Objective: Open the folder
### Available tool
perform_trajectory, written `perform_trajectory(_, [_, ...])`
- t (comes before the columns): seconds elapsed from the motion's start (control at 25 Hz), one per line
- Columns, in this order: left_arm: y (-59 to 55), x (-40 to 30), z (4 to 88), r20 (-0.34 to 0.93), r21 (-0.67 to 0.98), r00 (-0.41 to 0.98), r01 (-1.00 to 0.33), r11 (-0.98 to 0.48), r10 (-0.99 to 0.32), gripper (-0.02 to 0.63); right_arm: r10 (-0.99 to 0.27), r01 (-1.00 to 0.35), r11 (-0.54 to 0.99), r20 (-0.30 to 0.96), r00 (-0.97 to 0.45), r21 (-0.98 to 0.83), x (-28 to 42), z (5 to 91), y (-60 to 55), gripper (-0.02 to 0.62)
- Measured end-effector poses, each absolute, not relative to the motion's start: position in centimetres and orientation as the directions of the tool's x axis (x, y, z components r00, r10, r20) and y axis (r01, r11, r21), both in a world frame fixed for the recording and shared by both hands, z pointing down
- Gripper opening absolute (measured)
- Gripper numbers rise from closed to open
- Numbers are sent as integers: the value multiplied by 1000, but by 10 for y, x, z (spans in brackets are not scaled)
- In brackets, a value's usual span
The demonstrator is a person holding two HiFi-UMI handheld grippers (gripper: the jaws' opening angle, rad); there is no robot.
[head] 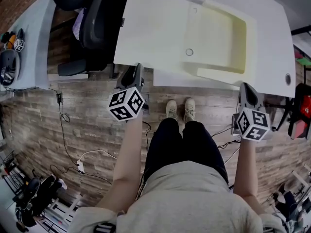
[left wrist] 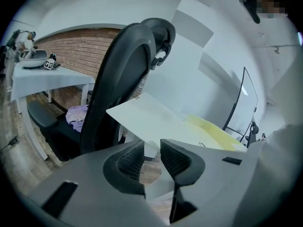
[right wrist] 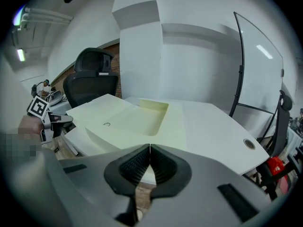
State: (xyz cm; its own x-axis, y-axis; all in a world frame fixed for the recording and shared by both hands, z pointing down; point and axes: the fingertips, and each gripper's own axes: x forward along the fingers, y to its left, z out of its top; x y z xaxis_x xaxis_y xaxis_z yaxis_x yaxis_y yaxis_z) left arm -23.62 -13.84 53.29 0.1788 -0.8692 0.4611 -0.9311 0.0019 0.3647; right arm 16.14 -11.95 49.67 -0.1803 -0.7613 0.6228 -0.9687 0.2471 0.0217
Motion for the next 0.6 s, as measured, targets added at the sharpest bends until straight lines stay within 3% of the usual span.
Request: perform_trajectory(0.6, [-137, -231, 499, 428, 322, 149, -947, -3, -891, 107, -750, -955, 293, 629, -205, 38, 155, 494, -123, 23])
